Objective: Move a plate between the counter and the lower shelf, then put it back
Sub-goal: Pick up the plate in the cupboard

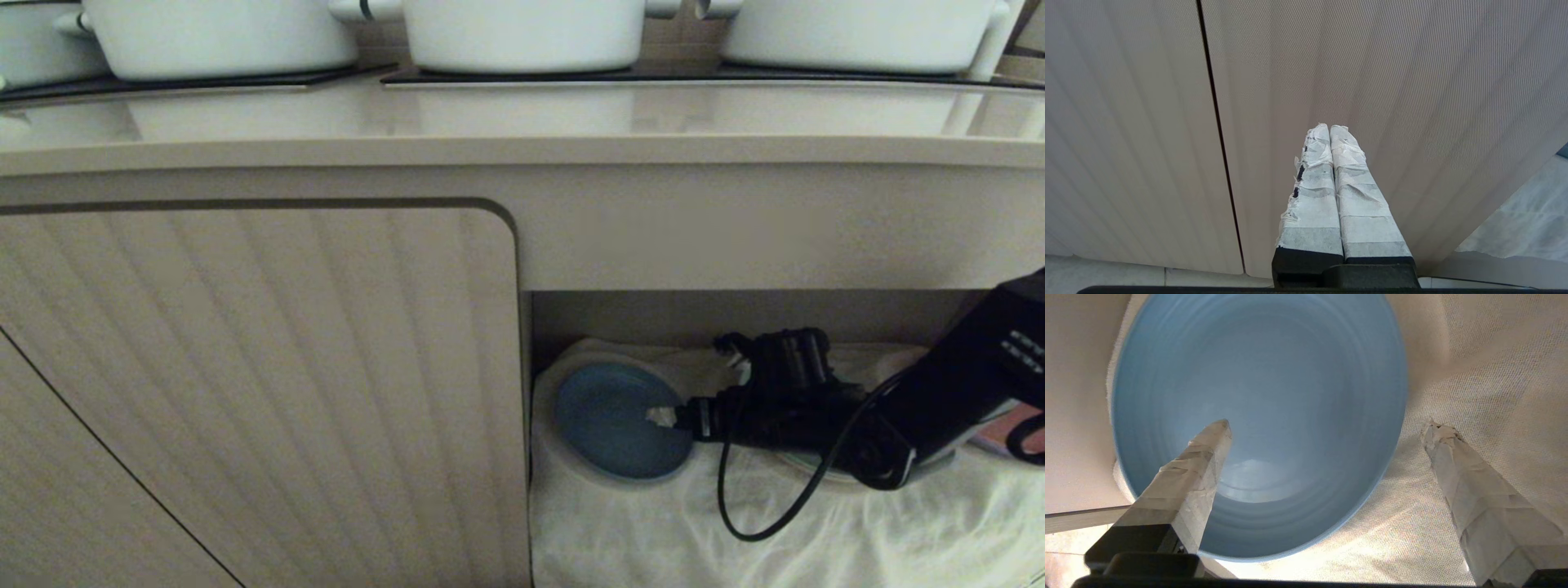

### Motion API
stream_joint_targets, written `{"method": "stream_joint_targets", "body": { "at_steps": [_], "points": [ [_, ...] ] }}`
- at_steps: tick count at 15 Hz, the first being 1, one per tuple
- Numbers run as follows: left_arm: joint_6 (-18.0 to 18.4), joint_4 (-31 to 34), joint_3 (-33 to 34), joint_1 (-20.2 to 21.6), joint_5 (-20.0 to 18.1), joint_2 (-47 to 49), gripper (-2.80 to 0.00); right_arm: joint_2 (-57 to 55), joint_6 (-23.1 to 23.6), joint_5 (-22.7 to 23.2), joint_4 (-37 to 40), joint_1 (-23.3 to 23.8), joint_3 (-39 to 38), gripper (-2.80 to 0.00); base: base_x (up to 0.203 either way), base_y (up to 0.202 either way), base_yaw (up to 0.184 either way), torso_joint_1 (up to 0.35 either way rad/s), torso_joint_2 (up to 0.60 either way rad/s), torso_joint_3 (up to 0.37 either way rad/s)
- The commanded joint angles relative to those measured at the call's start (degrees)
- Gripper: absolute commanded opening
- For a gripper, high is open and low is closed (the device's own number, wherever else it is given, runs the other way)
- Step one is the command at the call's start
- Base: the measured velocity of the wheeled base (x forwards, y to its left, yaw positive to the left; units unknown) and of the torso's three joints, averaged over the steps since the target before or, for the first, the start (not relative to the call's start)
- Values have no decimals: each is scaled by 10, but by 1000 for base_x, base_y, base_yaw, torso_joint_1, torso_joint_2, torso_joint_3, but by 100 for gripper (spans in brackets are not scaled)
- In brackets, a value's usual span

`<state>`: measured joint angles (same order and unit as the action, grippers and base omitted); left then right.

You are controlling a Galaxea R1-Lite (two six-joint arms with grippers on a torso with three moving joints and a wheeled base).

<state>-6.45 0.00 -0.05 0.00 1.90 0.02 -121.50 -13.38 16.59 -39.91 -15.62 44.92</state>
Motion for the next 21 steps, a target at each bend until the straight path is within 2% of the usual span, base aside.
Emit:
{"method": "stream_joint_targets", "body": {
  "at_steps": [1,8,21],
  "points": [
    [-1,0,0,0,0,0,-280,6,-1,1,-3,-4,0,0,0,0,0,0,0,0],
    [-1,0,0,0,0,0,-280,-17,-2,0,-5,-29,1,0,0,0,0,0,0,0],
    [-1,0,0,0,0,0,-280,-43,-1,-3,-9,-22,22,0,0,0,0,0,0,0]
  ]
}}
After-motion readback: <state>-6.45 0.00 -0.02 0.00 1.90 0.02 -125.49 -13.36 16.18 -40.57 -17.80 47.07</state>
